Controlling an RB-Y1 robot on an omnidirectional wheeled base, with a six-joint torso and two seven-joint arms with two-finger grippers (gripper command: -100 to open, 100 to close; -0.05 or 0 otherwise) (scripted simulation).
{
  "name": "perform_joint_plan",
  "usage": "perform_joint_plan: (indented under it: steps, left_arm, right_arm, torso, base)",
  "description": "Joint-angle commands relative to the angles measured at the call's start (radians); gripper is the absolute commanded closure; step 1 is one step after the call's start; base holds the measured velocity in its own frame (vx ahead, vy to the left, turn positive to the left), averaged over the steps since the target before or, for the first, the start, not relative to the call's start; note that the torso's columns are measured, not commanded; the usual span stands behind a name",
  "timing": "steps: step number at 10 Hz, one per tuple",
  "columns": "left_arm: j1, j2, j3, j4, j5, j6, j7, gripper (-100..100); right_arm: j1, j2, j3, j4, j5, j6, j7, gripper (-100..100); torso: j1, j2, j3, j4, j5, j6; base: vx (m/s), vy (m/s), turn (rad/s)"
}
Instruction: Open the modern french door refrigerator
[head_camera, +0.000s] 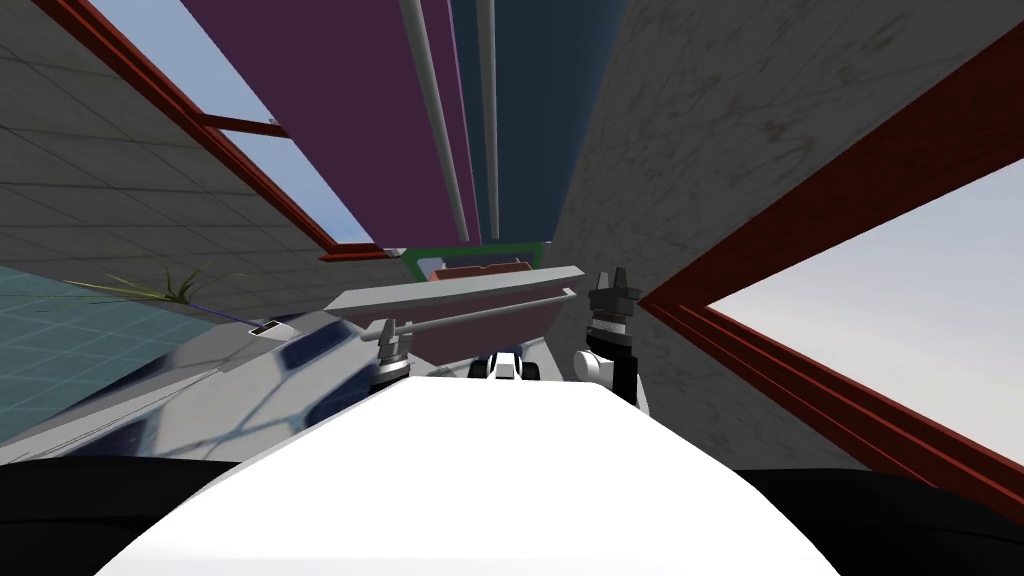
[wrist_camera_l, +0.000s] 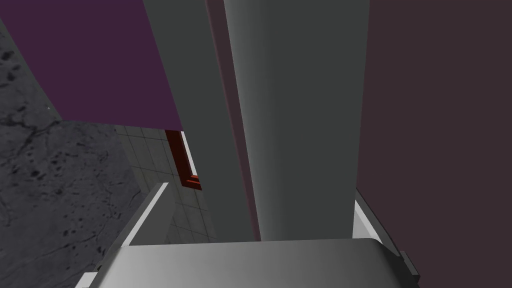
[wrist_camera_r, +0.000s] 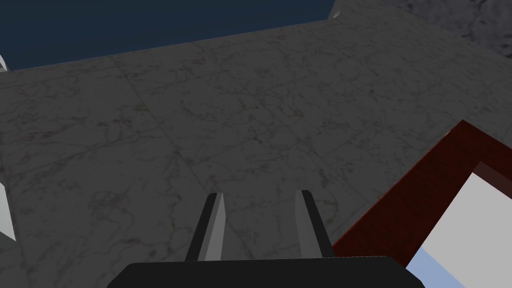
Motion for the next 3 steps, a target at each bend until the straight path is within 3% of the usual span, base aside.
perform_joint_plan:
  steps: [1, 3]
  left_arm:
    - [0.001, 0.000, 0.000, 0.001, 0.000, 0.001, 0.000, 0]
    - [0.002, -0.001, 0.000, 0.002, 0.000, 0.002, 0.000, 0]
  right_arm:
    - [0.000, 0.000, 0.000, 0.000, 0.000, 0.000, 0.000, 0]
    - [0.000, 0.000, 0.000, 0.000, 0.000, 0.000, 0.000, 0]
  torso:
    - [0.001, 0.000, 0.000, 0.000, 0.001, 0.000]
    - [0.002, -0.001, 0.000, -0.001, 0.002, 0.000]
  base:
    - [0.000, 0.000, 0.000]
    - [0.000, 0.000, 0.000]
